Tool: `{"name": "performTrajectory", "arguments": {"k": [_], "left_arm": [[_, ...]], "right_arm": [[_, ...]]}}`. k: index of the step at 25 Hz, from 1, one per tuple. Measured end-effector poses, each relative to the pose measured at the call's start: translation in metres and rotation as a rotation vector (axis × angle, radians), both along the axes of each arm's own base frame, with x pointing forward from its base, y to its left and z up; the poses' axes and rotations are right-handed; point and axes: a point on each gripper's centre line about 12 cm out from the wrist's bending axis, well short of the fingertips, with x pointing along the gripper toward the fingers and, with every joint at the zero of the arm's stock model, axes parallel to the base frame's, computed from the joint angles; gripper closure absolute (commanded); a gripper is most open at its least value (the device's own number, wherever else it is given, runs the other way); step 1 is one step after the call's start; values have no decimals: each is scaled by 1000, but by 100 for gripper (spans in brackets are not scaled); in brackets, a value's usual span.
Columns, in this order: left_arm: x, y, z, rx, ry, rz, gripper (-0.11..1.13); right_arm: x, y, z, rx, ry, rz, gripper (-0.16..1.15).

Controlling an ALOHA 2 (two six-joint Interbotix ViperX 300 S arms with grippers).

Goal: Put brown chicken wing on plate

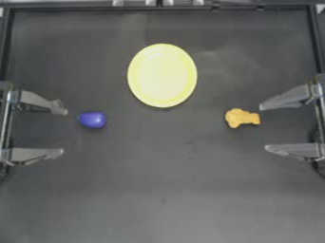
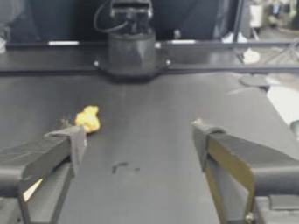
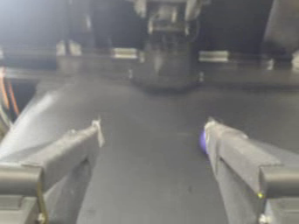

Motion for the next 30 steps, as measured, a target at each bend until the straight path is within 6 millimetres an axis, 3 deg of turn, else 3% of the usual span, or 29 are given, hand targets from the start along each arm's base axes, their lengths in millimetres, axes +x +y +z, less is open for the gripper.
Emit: {"name": "performTrajectory", "arguments": {"k": [6,14,19,30], "left_arm": [[0,2,0,-3,5,11,0],[1,4,-3,-8,20,23,0],[4,5,-4,-17,36,26,0],[8,7,-11,-20,70,37,0]], "right_arm": [[4,-22,1,44,301,-104,-2],[20,-53,-23,27,714,-206,-2],[27,-59,-35,15,810,-212,-2],[37,-71,-86,43,1022,-202,-2]]}}
